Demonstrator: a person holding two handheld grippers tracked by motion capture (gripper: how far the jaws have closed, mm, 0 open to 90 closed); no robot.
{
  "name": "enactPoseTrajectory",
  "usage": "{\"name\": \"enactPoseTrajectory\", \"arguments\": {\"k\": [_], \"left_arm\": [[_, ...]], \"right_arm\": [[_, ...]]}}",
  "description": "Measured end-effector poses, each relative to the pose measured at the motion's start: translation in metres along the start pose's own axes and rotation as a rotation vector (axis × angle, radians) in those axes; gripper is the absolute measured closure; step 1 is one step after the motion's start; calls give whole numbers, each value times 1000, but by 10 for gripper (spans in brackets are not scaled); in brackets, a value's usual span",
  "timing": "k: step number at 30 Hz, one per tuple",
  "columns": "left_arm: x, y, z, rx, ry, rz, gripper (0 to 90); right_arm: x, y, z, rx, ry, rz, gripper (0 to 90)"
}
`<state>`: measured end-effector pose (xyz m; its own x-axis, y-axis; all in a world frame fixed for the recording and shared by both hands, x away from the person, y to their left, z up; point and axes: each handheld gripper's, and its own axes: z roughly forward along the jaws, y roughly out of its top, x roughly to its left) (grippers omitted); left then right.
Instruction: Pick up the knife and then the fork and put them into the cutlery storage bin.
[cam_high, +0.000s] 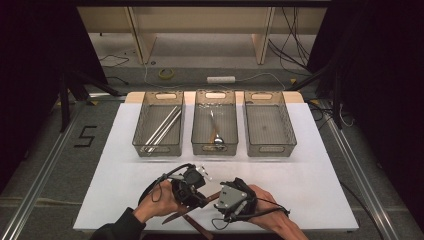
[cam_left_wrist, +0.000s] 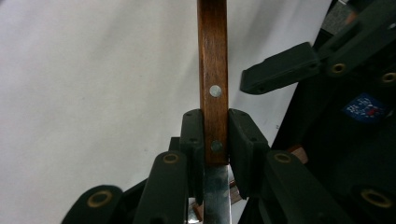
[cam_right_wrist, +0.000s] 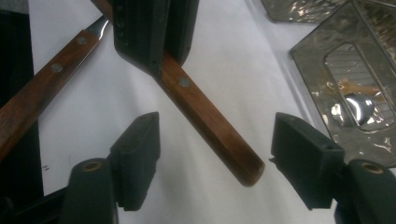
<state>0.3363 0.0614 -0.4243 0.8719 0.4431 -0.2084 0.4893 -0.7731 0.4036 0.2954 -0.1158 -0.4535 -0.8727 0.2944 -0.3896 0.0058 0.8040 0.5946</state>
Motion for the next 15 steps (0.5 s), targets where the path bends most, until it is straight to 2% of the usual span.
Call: {"name": "enactPoseTrajectory", "arguments": {"k": [2, 6, 7, 9, 15], "left_arm": [[-1, 0, -1, 9, -6, 7, 762], [-4, 1, 0, 8, -21, 7, 762], [-4, 1, 0, 12, -25, 8, 762], [-4, 2, 0, 16, -30, 11, 762], [-6, 2, 2, 18, -54, 5, 762]], "right_arm": [[0, 0, 1, 7, 8, -24, 381], [4, 1, 2, 17, 7, -40, 429], [3, 0, 2, 27, 9, -68, 441], [4, 1, 3, 26, 14, -89, 469], [10, 1, 4, 40, 10, -126, 562]]}}
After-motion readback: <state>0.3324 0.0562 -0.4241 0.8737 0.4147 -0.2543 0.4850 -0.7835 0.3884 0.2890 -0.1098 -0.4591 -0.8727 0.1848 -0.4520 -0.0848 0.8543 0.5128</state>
